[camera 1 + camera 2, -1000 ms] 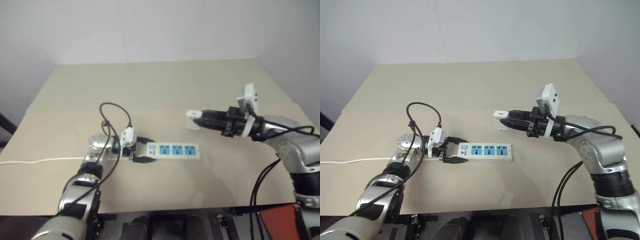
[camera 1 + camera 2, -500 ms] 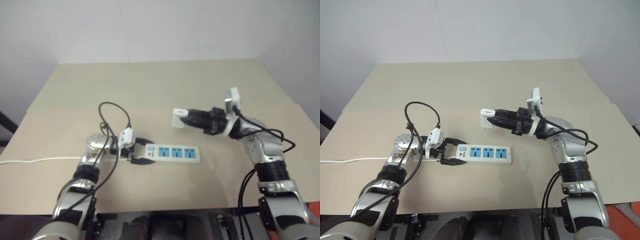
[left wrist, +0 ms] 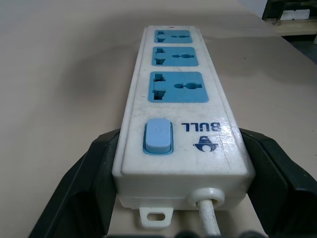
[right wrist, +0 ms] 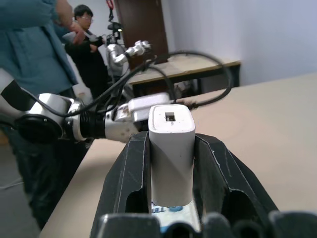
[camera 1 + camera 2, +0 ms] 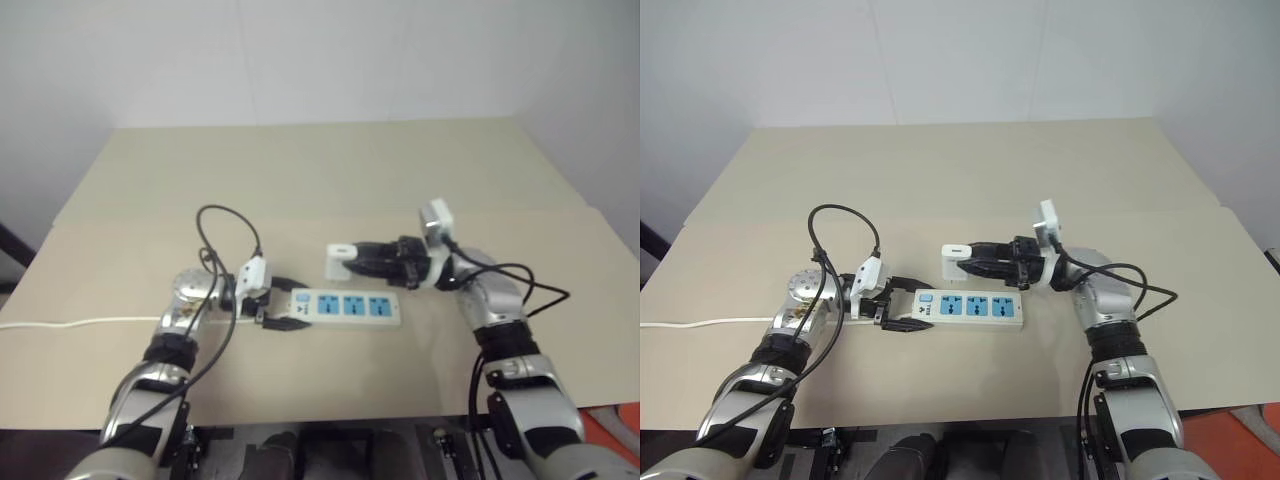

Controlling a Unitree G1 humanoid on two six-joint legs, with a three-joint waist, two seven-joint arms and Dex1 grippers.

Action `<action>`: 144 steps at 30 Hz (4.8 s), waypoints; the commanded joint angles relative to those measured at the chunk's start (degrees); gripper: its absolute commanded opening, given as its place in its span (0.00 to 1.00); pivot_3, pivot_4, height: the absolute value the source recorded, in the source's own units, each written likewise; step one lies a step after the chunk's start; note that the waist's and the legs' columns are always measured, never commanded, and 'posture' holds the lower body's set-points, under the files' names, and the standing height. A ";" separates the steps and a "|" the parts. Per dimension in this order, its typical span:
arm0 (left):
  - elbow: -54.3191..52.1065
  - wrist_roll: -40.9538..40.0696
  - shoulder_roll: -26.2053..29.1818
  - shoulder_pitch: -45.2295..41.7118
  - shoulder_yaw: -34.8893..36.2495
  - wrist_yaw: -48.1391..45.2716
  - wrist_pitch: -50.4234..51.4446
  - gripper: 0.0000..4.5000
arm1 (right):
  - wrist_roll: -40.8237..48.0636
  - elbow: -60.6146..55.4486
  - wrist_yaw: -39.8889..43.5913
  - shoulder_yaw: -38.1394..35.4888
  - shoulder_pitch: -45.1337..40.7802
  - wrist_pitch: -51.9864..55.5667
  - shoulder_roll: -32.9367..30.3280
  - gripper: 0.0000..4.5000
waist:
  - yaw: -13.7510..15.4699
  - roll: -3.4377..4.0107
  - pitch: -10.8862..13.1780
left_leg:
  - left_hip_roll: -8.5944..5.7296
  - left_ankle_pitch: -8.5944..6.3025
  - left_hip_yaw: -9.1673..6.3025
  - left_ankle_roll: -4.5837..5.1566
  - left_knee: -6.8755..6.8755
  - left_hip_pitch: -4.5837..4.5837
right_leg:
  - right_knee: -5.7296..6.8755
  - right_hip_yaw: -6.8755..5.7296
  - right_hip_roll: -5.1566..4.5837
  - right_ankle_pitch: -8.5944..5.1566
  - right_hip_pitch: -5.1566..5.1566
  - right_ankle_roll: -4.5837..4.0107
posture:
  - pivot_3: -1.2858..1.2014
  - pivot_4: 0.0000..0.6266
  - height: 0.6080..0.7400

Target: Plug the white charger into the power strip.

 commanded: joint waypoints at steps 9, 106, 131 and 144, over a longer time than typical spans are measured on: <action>-3.73 -1.27 0.64 1.05 -0.70 0.56 0.97 0.72 | -2.91 5.72 2.24 -0.90 -3.48 -4.62 3.11 0.24 | -0.01 0.02 0.00 | -0.01 0.01 -0.05 -0.03 -0.01 -0.01 | 0.01 0.00 0.00 0.00 -0.04 0.00 | 0.52 0.24 1.00; -7.25 -3.08 2.87 3.69 -1.60 2.57 4.83 0.72 | -13.40 26.96 8.47 -1.10 -7.48 -31.77 6.11 0.24 | -1.43 0.07 -0.03 | 0.01 0.01 -0.07 -0.09 -0.14 0.32 | 0.03 0.15 0.03 0.00 0.09 -0.02 | 0.52 0.24 1.00; -8.37 -3.53 2.94 4.57 -1.87 2.59 5.04 0.72 | -17.78 33.01 5.70 0.53 -7.40 -36.67 5.57 0.24 | -1.52 0.08 -0.04 | 0.03 0.00 -0.07 -0.10 -0.20 0.54 | 0.03 0.17 0.06 0.00 0.09 -0.02 | 0.52 0.24 1.00; -8.81 -3.68 2.79 4.77 -1.83 2.62 5.43 0.72 | -20.43 35.45 4.42 2.43 -8.96 -36.49 5.11 0.24 | -1.55 0.09 -0.05 | 0.05 -0.06 -0.06 -0.06 -0.22 0.69 | 0.01 0.20 0.10 -0.01 0.12 -0.04 | 0.52 0.24 1.00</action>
